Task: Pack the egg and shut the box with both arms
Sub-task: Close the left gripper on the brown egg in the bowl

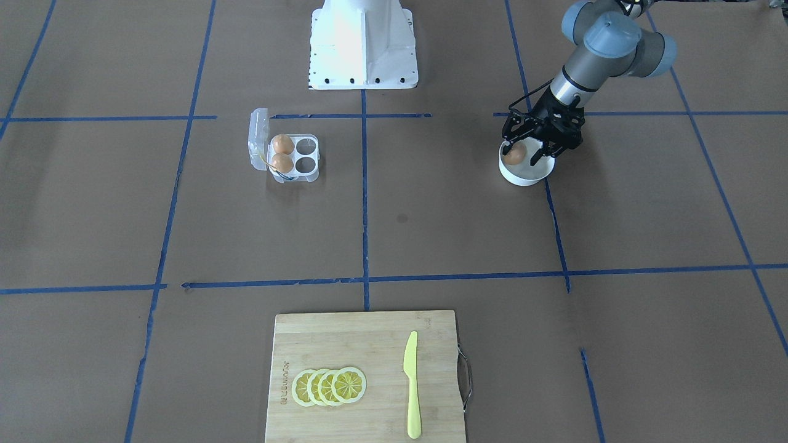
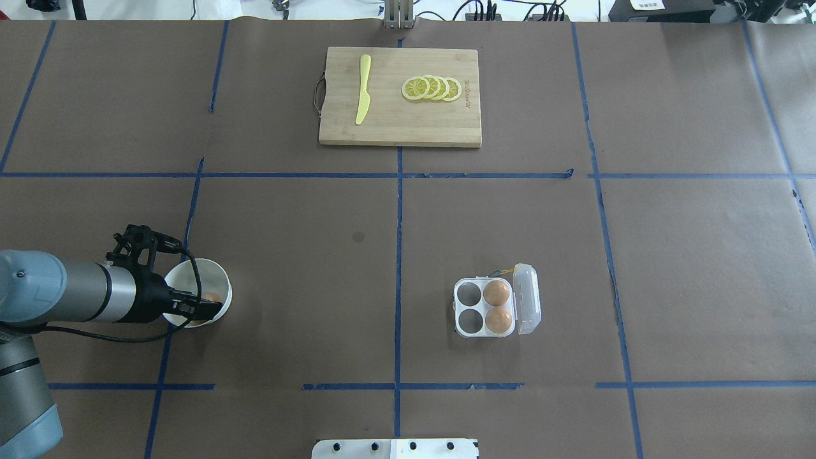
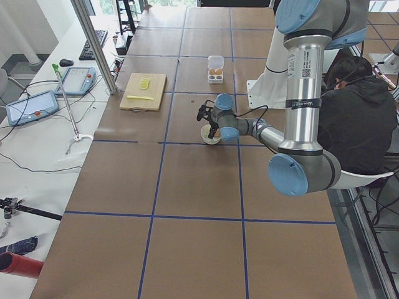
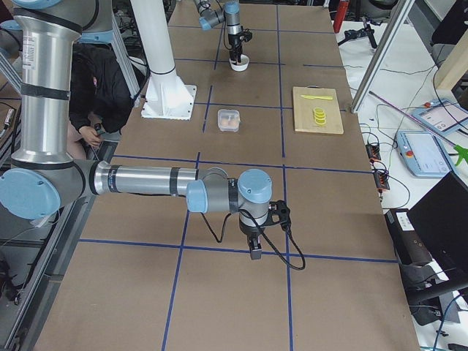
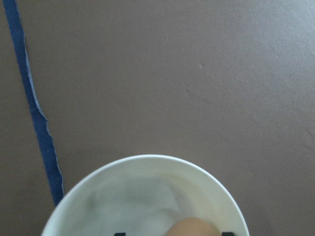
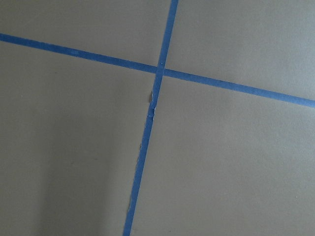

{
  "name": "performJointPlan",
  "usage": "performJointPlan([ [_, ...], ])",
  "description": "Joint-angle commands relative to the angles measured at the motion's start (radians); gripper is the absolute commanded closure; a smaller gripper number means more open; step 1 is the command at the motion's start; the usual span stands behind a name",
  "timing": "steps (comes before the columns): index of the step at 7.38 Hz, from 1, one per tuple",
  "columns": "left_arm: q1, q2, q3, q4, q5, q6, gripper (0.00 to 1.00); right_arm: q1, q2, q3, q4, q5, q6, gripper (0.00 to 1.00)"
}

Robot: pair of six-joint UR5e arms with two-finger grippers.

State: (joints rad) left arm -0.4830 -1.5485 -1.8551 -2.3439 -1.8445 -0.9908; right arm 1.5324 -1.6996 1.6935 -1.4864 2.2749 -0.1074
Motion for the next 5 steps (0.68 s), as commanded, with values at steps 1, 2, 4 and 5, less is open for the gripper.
performJointPlan([
  [1,0.017,-0.001,0.004,0.0,0.013,0.001,0.3,0.0,0.0,0.0,0.0,0.0,0.0,0.0],
  [2,0.017,-0.001,0.005,0.0,0.013,0.001,0.41,0.0,0.0,0.0,0.0,0.0,0.0,0.0],
  [4,0.017,-0.004,0.002,0.0,0.013,0.001,0.6,0.0,-0.002,0.0,0.0,0.0,0.0,0.0],
  [5,0.015,-0.004,-0.007,0.0,0.013,0.007,0.81,0.0,0.0,0.0,0.0,0.0,0.0,0.0],
])
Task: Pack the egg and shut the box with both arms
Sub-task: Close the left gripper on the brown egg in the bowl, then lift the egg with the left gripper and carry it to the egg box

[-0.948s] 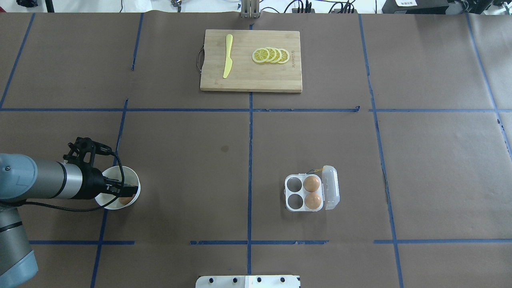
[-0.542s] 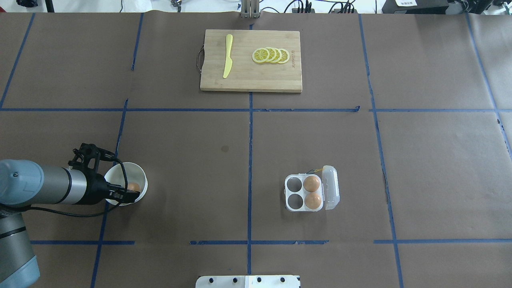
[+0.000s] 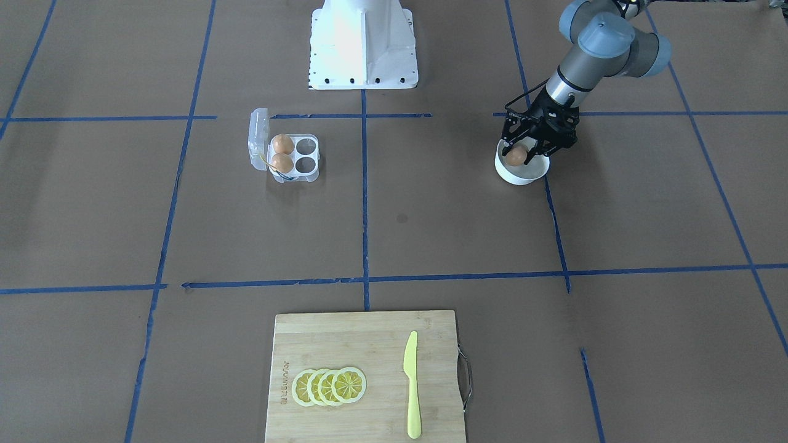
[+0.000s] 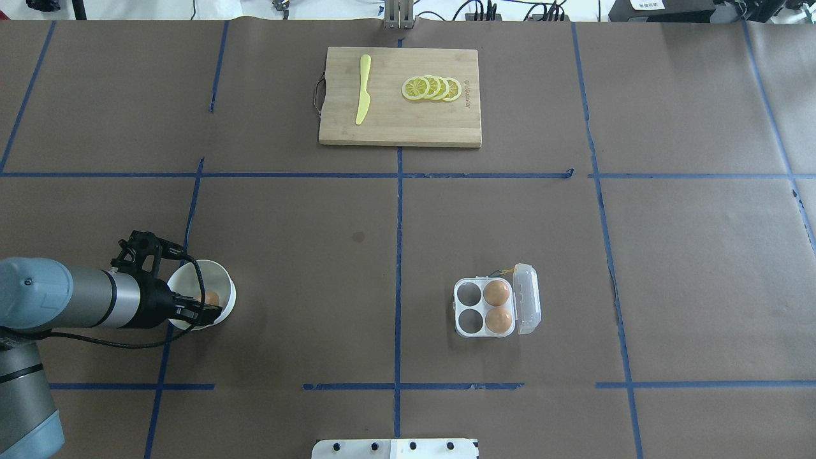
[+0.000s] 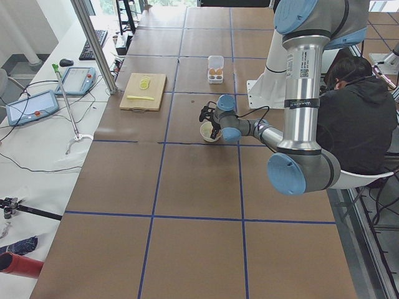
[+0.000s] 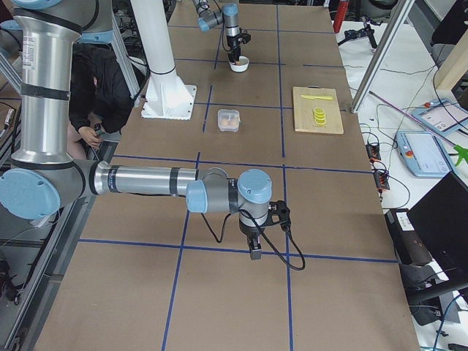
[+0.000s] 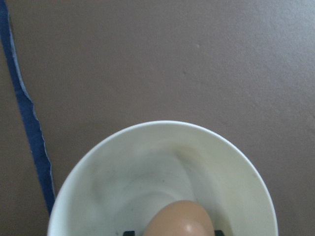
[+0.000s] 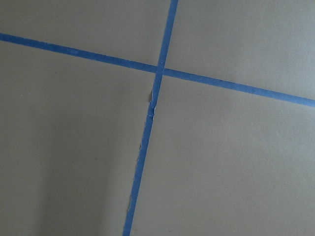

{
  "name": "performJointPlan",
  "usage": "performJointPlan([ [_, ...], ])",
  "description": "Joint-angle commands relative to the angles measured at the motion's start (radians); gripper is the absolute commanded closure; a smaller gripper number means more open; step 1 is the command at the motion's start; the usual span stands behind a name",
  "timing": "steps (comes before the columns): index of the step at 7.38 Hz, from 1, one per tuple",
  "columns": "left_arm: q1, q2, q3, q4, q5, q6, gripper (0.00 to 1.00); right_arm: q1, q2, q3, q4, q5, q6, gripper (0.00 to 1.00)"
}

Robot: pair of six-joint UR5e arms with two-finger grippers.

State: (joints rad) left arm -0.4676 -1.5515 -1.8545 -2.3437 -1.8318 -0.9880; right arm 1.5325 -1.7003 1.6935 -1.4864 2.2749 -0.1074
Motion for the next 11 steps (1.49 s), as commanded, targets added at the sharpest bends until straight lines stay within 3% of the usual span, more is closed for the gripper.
performJointPlan([
  [1,-0.006,-0.004,-0.018,0.0,-0.001,0.009,0.99,0.0,0.001,0.0,0.0,0.0,0.0,0.0],
  [5,-0.123,-0.048,-0.106,-0.005,0.0,0.271,1.0,0.0,0.001,-0.002,-0.002,0.0,0.002,0.0],
  [9,-0.109,-0.394,0.016,-0.041,0.014,0.223,1.0,0.0,0.001,-0.002,-0.002,0.0,0.002,0.0],
  [11,0.057,-0.452,0.108,-0.216,0.2,0.285,1.0,0.0,0.001,-0.002,0.0,0.0,0.002,0.0],
])
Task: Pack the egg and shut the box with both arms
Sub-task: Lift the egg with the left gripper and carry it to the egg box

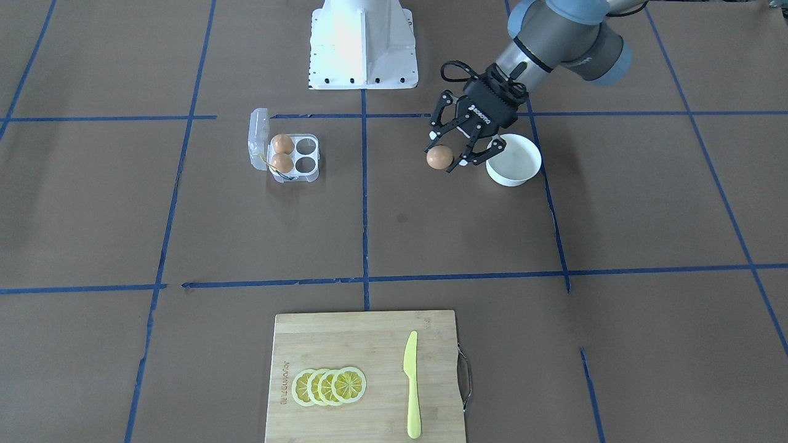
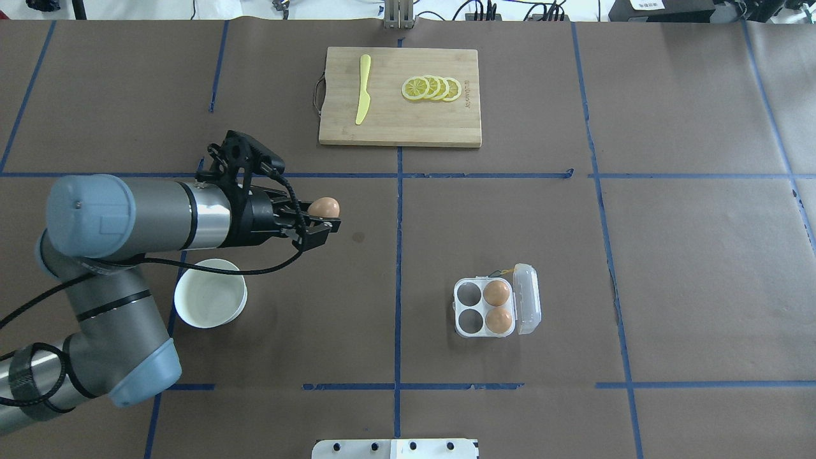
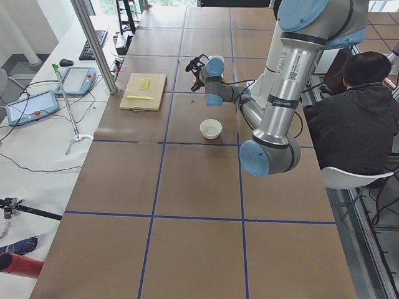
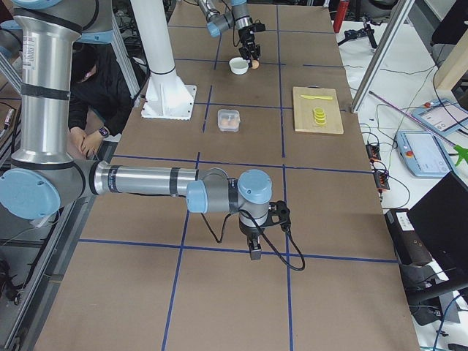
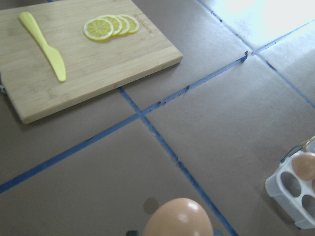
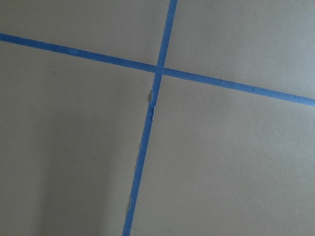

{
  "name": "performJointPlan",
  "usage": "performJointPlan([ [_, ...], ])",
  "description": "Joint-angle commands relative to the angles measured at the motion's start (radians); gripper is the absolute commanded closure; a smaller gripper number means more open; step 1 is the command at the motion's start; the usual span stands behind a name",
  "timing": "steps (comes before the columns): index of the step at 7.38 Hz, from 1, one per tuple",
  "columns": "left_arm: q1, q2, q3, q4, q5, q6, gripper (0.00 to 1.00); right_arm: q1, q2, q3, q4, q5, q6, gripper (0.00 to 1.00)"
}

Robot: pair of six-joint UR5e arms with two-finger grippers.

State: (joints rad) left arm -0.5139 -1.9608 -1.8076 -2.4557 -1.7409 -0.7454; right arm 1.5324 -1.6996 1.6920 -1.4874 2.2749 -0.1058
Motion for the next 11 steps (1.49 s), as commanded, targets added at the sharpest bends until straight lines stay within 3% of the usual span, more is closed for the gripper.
performJointPlan([
  [1,0.156,-0.078,0.139,-0.244,0.182,0.17,1.0,0.0,0.0,0.0,0.001,0.0,0.002,0.0],
  [2,0.184,-0.125,0.245,-0.358,0.188,0.2,1.0,0.0,0.0,0.0,-0.001,0.0,0.002,0.0],
  [4,0.242,-0.283,0.411,-0.387,0.251,0.202,1.0,0.0,0.0,-0.002,-0.001,0.0,0.002,0.0],
  [6,0.268,-0.348,0.497,-0.387,0.261,0.204,0.96,0.0,0.0,-0.005,-0.001,0.0,0.002,0.0],
  [9,0.293,-0.352,0.51,-0.388,0.259,0.204,0.75,0.0,0.0,-0.003,-0.001,0.0,0.002,0.0],
  [11,0.293,-0.351,0.508,-0.388,0.258,0.204,0.69,0.0,0.0,-0.003,-0.001,0.0,0.002,0.0],
])
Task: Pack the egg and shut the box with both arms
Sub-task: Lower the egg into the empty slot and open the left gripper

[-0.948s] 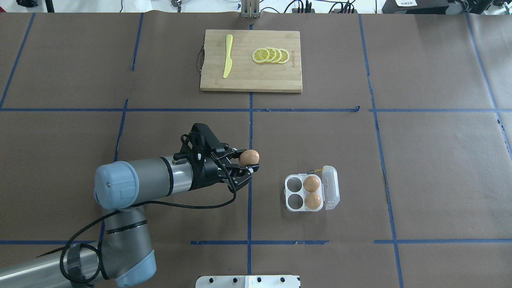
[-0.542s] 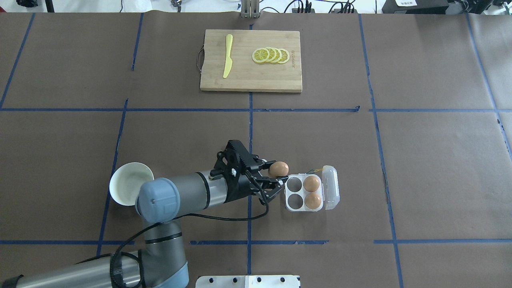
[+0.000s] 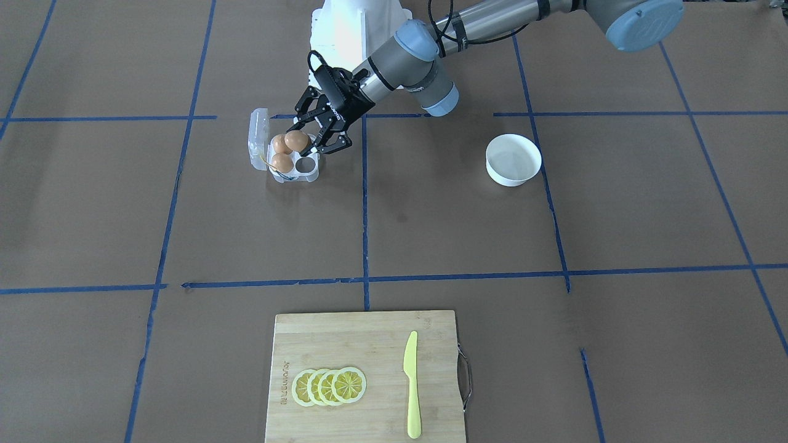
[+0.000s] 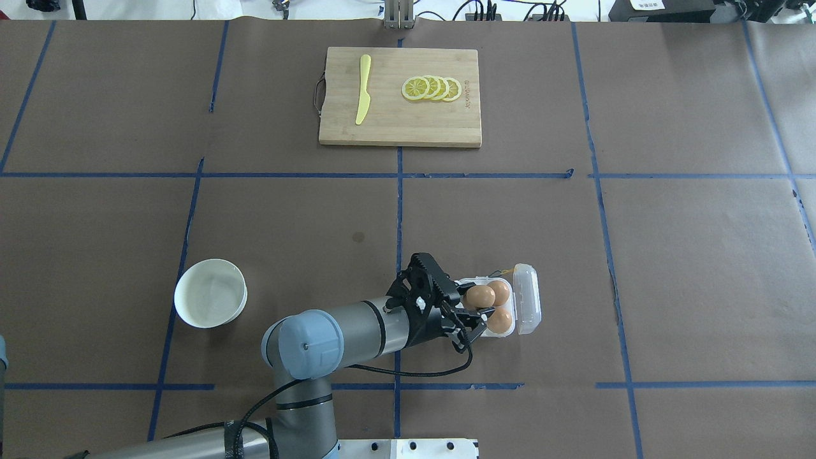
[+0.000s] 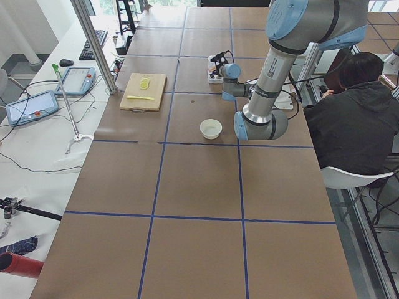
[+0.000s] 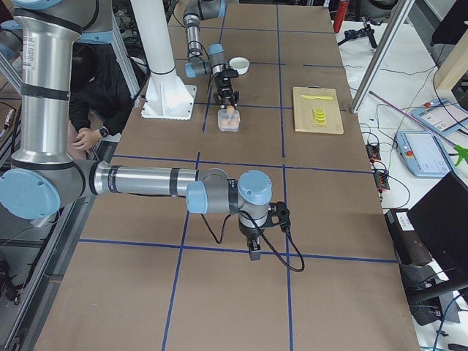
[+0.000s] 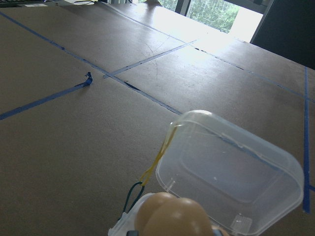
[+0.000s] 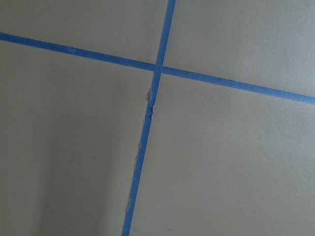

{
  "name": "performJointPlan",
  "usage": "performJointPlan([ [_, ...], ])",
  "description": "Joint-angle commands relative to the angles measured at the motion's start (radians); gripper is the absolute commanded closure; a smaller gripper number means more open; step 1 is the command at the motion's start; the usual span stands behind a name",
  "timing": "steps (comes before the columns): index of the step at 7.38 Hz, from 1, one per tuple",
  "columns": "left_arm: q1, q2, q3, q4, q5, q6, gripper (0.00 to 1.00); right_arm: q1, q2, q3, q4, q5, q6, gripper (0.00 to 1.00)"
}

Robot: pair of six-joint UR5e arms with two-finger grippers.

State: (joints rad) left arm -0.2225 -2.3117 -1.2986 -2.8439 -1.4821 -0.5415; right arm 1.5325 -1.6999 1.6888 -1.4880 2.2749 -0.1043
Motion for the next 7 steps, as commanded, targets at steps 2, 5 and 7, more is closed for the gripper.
performJointPlan([
  [2,0.002,0.001,-0.005,0.0,-0.003,-0.002,0.3,0.0,0.0,0.002,0.0,0.0,0.0,0.0],
  [5,0.003,0.006,-0.01,0.001,-0.001,-0.002,0.0,0.0,0.0,0.002,0.002,0.0,0.0,0.0],
  [7,-0.004,0.003,-0.033,0.009,-0.012,-0.006,0.0,0.0,0.0,0.0,0.0,0.0,0.0,0.0],
])
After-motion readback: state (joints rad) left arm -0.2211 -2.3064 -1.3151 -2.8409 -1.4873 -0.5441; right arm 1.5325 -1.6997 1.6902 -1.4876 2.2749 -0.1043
